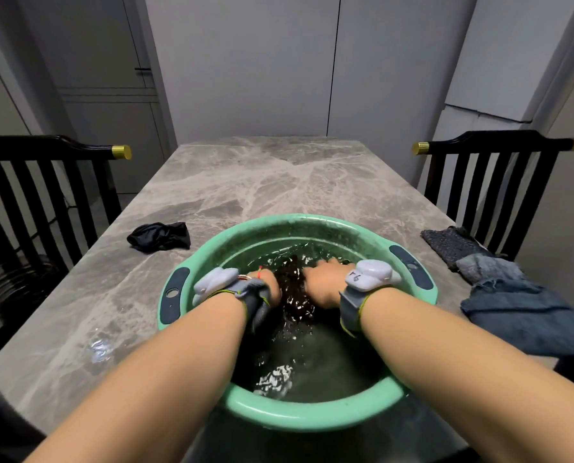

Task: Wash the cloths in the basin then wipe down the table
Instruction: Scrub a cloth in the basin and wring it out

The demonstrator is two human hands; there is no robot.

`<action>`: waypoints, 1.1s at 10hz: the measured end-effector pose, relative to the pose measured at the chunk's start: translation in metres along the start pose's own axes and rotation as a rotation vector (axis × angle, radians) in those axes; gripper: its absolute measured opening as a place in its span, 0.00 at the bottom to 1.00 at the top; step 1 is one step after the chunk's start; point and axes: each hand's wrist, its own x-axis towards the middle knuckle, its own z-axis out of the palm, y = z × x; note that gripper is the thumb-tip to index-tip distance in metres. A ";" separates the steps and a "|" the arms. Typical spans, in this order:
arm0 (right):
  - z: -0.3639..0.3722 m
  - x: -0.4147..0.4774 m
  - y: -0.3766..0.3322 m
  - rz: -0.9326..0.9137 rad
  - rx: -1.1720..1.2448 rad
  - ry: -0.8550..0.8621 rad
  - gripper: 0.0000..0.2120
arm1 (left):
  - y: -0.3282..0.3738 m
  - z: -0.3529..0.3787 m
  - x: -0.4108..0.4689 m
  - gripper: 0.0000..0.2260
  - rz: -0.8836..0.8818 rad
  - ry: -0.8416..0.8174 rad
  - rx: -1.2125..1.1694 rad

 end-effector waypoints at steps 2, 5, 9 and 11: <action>-0.010 0.009 -0.007 -0.159 0.859 0.177 0.15 | 0.018 -0.028 -0.001 0.23 0.037 -0.022 -0.732; -0.018 0.004 -0.013 -0.201 0.960 0.726 0.17 | 0.021 -0.029 -0.003 0.24 0.176 0.033 -0.884; -0.008 -0.001 0.015 0.077 0.119 0.221 0.21 | -0.001 -0.022 -0.003 0.13 -0.028 0.265 -0.215; 0.011 0.001 0.003 -0.092 -0.022 -0.155 0.32 | 0.005 -0.007 0.003 0.20 0.074 0.096 -0.115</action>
